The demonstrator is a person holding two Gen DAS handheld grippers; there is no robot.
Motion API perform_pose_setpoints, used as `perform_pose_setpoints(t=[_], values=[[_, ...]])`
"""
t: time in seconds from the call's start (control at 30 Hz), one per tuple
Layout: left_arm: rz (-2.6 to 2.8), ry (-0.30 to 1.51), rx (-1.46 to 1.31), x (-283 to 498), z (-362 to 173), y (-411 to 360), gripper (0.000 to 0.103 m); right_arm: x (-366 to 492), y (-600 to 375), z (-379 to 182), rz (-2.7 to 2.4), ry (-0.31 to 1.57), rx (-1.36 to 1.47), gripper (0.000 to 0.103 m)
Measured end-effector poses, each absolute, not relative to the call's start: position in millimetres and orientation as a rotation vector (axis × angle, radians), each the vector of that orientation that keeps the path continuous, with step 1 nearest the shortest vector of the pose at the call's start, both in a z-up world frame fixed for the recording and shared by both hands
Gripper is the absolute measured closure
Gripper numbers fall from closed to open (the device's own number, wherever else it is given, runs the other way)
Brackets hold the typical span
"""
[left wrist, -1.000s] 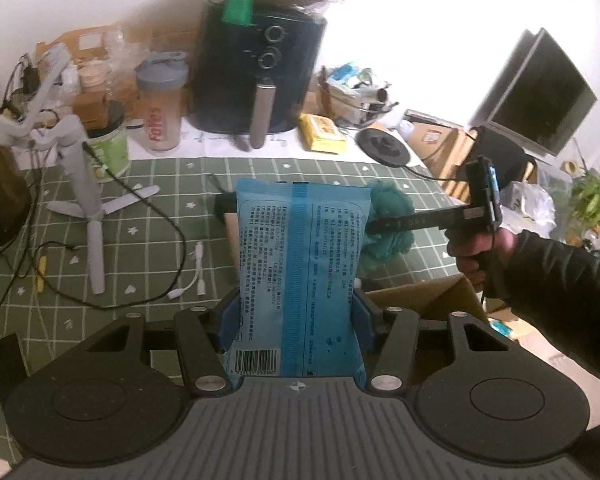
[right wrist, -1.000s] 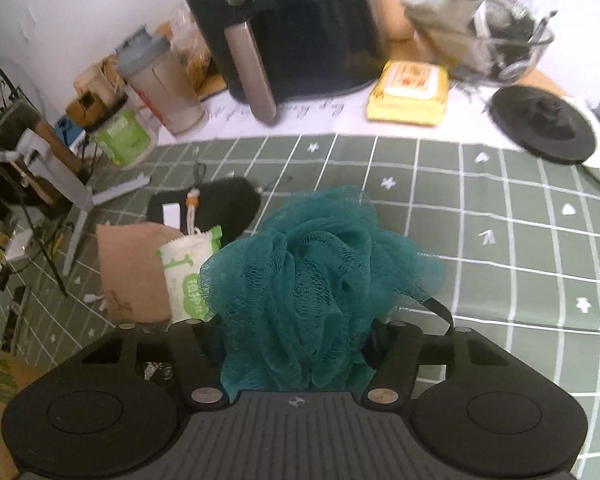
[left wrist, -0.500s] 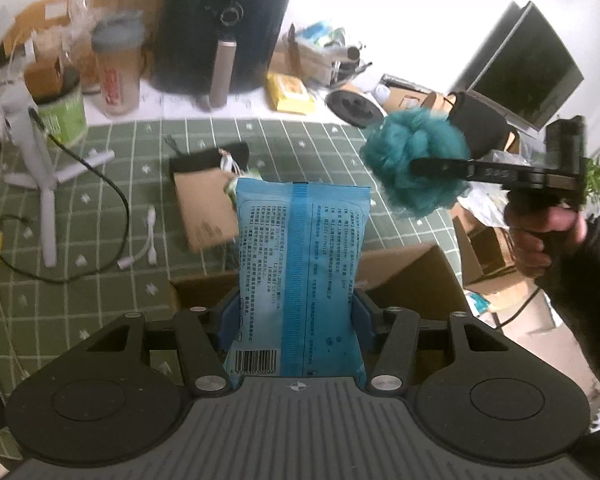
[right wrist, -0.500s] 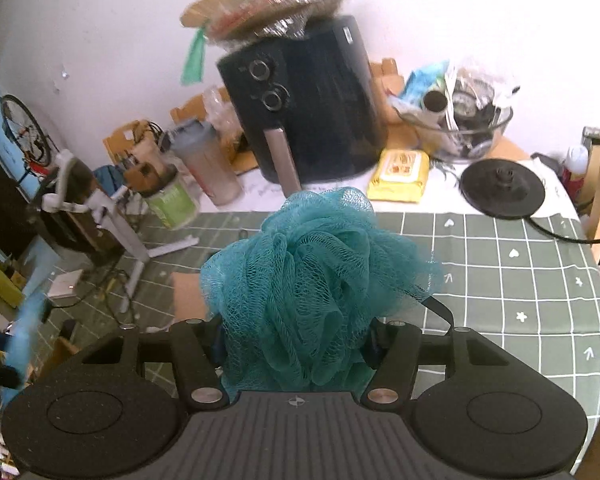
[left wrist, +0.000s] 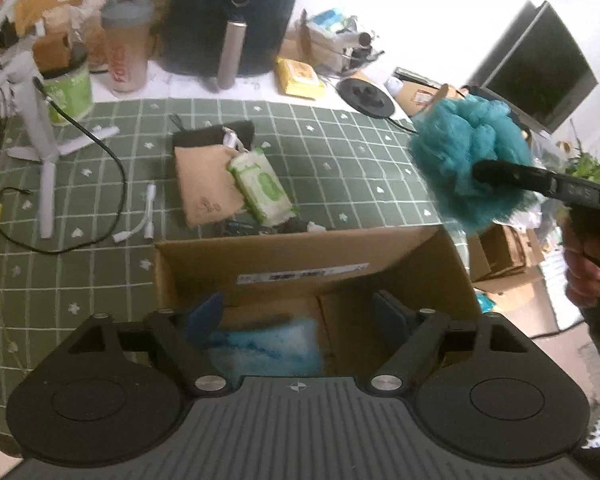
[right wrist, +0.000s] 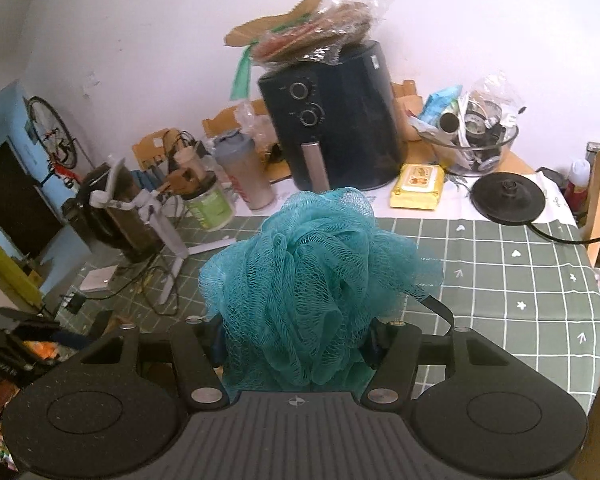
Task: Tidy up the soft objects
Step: 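Release the blue packet into the box while the right gripper drops the teal sponge in, then reach the right gripper to the black-and-white sock bundle and close on it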
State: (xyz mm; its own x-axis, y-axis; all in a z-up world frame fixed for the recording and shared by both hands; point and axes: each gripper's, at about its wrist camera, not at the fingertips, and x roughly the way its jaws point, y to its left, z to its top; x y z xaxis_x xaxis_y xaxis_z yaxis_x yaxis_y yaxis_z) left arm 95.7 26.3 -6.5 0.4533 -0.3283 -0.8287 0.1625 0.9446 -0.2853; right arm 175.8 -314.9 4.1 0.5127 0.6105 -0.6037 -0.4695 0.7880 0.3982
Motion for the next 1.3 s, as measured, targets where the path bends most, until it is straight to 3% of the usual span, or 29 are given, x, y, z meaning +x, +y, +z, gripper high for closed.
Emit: perform_pose_setpoints(t=[0.53,0.93,1.03,1.1,1.3], values=[[-0.248,0.987,-0.178,82,12,35,0.021,121,-296,34,0.895,0.763,0.156,0.040],[-0.194,1.002,-0.199,72,5,43,0.021,98,-247,18,0.989,0.885,-0.012,0.038],[-0.178,1.002,-0.206,71,6,45,0.021,93,-231,7,0.919,0.902,-0.125,0.024],[-0.171,1.001,-0.204,71,6,46,0.021,94,-220,0,0.888,0.928,-0.201,0.006],[-0.155,1.001,-0.198,73,6,46,0.021,87,-214,-4,0.900,0.920,-0.246,0.000]])
